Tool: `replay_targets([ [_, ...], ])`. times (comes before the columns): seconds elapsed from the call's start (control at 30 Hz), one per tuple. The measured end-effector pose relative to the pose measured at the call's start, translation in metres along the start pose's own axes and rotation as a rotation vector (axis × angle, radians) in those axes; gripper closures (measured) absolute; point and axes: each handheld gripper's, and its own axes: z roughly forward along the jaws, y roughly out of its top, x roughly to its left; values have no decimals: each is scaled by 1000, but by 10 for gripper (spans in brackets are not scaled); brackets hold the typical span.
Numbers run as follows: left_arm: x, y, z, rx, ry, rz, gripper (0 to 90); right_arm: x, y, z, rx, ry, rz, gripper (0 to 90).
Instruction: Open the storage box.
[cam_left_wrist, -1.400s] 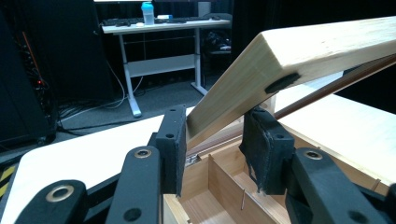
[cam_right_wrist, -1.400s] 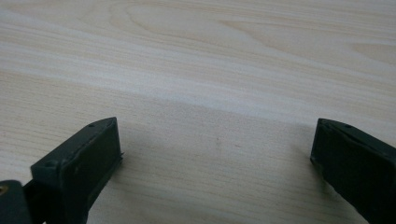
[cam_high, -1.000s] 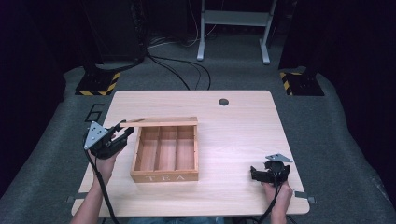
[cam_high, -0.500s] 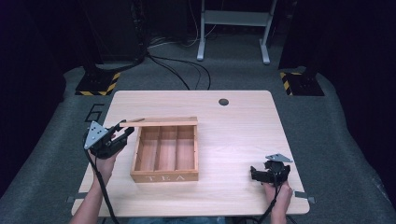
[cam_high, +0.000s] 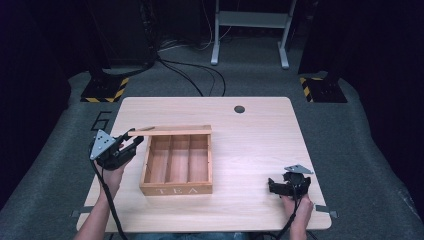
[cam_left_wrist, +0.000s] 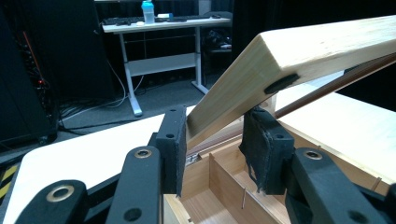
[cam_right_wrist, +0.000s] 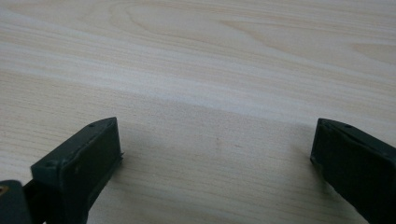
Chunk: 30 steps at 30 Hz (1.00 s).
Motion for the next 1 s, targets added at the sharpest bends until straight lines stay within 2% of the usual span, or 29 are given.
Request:
replay_targets([
  [1.0, -1, -2, -3, 9, -8, 14, 602, 0, 0, 0, 1, -1, 1, 12],
])
